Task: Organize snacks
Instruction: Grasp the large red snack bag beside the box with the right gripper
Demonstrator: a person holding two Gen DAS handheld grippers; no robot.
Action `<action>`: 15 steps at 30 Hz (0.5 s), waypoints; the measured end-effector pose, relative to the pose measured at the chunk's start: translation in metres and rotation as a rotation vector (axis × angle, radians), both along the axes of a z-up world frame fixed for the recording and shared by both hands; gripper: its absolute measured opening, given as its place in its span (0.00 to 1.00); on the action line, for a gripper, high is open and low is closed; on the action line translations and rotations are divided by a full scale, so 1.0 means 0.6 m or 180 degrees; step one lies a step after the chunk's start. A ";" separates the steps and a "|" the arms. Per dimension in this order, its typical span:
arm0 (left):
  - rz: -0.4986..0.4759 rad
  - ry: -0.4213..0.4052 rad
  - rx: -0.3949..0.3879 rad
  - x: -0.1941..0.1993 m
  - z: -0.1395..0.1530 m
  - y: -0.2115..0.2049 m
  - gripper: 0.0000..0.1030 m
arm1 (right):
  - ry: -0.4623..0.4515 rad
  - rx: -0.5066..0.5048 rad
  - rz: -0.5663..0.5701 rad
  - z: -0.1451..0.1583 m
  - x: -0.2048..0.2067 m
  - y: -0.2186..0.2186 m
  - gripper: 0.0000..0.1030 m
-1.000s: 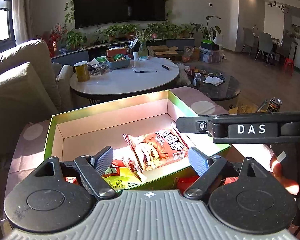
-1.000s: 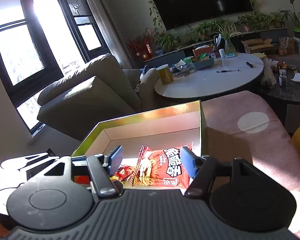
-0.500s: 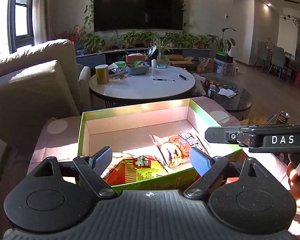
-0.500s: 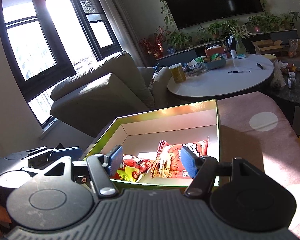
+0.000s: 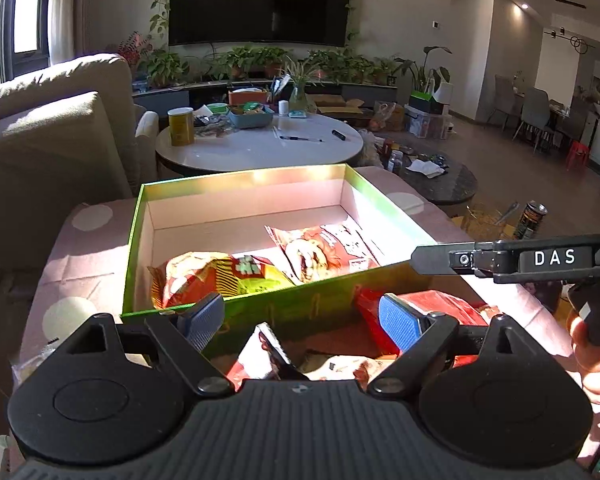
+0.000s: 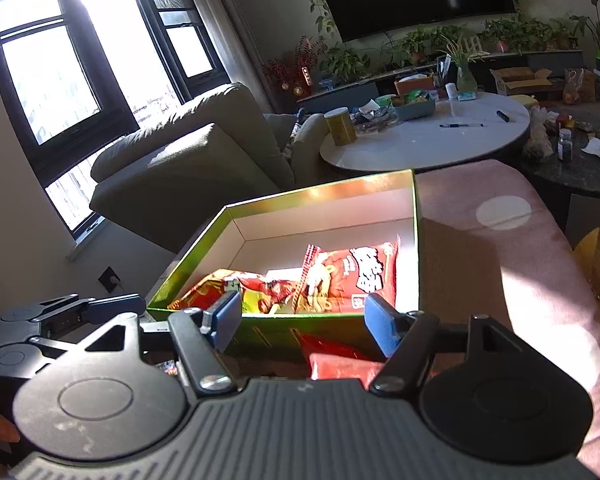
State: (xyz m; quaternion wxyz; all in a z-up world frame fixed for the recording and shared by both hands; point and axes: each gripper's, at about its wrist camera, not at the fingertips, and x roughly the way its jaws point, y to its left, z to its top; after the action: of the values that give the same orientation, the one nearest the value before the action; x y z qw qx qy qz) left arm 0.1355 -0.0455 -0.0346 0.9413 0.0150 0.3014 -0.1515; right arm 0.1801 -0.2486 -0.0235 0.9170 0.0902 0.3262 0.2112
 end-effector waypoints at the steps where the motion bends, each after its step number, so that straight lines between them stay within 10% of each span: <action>1: -0.0047 0.0026 0.0001 -0.003 -0.003 -0.008 0.81 | 0.0041 0.0004 -0.0022 -0.004 -0.004 -0.005 0.63; 15: -0.0628 0.0232 0.0224 -0.023 -0.039 -0.108 0.81 | 0.0464 0.0128 -0.0242 -0.042 -0.028 -0.044 0.72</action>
State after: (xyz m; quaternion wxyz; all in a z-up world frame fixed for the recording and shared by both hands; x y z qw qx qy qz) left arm 0.1219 -0.1105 -0.0578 0.9091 0.0722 0.3377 -0.2332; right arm 0.1631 -0.2750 -0.0488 0.8961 0.1361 0.3842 0.1757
